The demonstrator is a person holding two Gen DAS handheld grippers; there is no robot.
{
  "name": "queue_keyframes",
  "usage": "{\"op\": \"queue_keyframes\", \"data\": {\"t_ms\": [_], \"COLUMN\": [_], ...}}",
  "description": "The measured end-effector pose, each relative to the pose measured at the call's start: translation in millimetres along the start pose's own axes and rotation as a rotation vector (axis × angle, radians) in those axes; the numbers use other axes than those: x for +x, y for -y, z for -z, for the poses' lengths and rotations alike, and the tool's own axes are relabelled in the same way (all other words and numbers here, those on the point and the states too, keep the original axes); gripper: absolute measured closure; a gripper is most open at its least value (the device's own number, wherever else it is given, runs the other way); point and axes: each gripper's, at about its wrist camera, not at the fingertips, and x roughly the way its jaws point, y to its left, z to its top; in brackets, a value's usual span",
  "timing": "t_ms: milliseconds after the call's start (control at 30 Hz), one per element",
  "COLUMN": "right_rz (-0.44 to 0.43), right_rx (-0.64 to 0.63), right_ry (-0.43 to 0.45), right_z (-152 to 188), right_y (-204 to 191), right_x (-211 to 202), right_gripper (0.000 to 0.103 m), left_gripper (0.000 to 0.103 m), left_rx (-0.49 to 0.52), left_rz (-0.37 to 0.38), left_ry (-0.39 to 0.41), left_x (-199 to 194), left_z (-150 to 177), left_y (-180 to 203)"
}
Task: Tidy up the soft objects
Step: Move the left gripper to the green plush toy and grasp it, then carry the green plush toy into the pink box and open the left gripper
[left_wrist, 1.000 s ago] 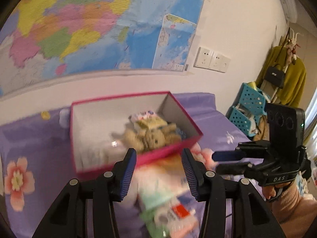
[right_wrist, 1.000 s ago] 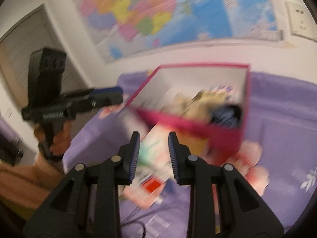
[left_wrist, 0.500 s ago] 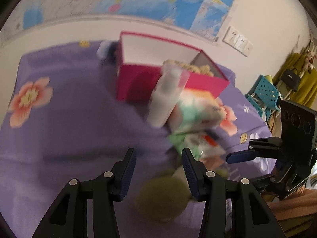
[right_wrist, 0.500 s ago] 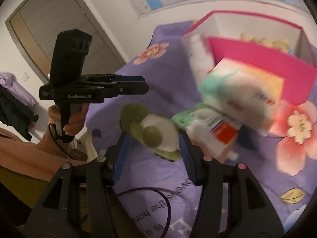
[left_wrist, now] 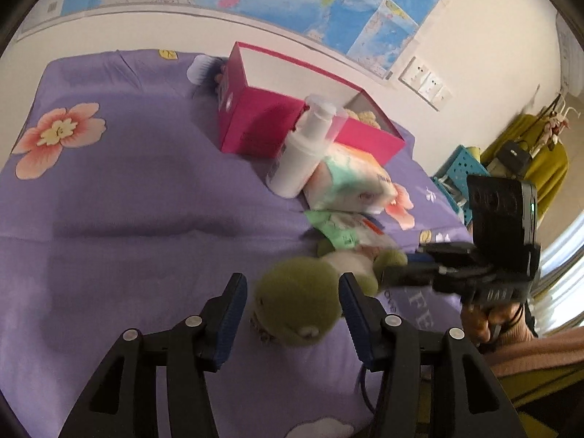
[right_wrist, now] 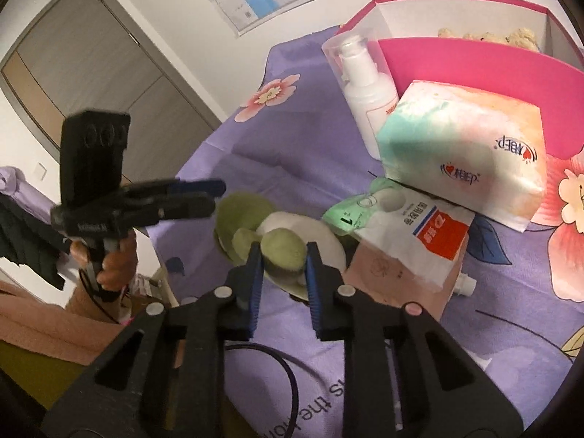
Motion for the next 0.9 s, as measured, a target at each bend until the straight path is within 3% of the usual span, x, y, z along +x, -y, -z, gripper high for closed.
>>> {"op": "queue_keyframes", "data": {"t_ms": [233,467,667,900], "right_rz": [-0.086,-0.131,-0.140,-0.117], "right_rx": [0.054,0.033,-0.001,-0.064], "right_ry": [0.054,0.096,0.155,0.252], "right_z": [-12.6,-21.7,-33.3,-61.3], "right_y": [-2.5,-16.8,-29.9,-38.0], "right_x": [-6.9,-17.9,-35.5,-69.0], "right_gripper": [0.081,0.081,0.081,0.081], "left_gripper": [0.049,0.047,0.047,0.047], "left_rx": [-0.013,0.025,0.069,0.164], "left_rz": [0.063,0.077,0.089,0.074], "left_ry": [-0.003,-0.005,0.053,0.144], "left_x": [-6.9,-12.4,-25.1,-42.1], "left_z": [11.8,14.7,0.8,-39.3], "left_y": [-4.9,7.4,21.2,45.3]}}
